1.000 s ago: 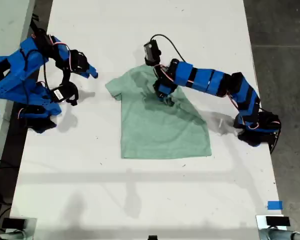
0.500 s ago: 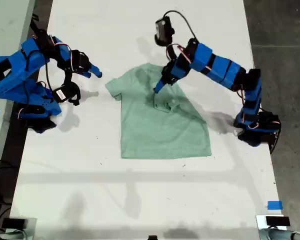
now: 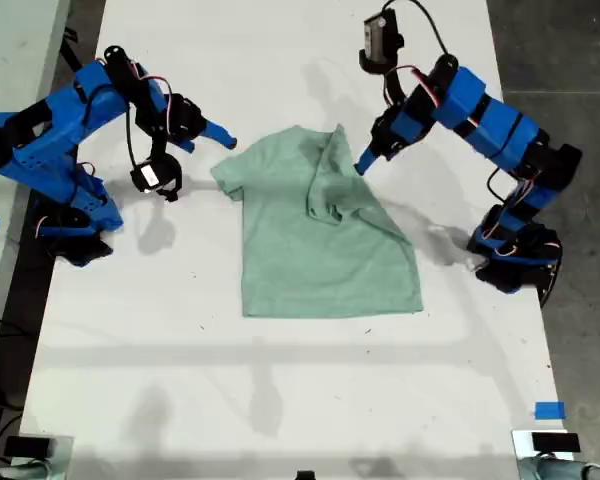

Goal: Fold tshirt

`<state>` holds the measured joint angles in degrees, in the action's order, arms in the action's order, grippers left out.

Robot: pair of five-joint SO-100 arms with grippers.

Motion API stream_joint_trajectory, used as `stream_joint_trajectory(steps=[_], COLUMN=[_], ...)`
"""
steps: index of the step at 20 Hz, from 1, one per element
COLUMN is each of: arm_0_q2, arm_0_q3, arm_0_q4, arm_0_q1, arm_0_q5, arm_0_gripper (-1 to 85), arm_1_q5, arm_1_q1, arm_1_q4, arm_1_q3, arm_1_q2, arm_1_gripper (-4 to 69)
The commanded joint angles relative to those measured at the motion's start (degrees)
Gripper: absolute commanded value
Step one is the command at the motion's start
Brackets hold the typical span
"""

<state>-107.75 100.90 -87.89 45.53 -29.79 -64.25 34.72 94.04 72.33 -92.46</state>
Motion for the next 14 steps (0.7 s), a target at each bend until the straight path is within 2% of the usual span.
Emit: stream_joint_trajectory(steps=[1,8,14], arm_0_q2=[1.9,13.9,28.0], arm_0_q3=[-3.6,3.2,4.1], arm_0_q4=[-0.4,12.7,20.5], arm_0_q1=[1.1,4.0,7.3], arm_0_q5=[-0.6,-1.8,-3.1], arm_0_gripper=[36.7,35.7,34.7], arm_1_q5=[0.0,0.9,2.2], arm_1_q1=[0.6,0.1,-0.2], arm_1_q4=[-2.5,-4.0,-4.1], arm_1_q3=[0.9,7.5,14.0], arm_1_q2=[-6.3,-14.0,-23.1], arm_1_gripper=[25.2,25.2,25.0])
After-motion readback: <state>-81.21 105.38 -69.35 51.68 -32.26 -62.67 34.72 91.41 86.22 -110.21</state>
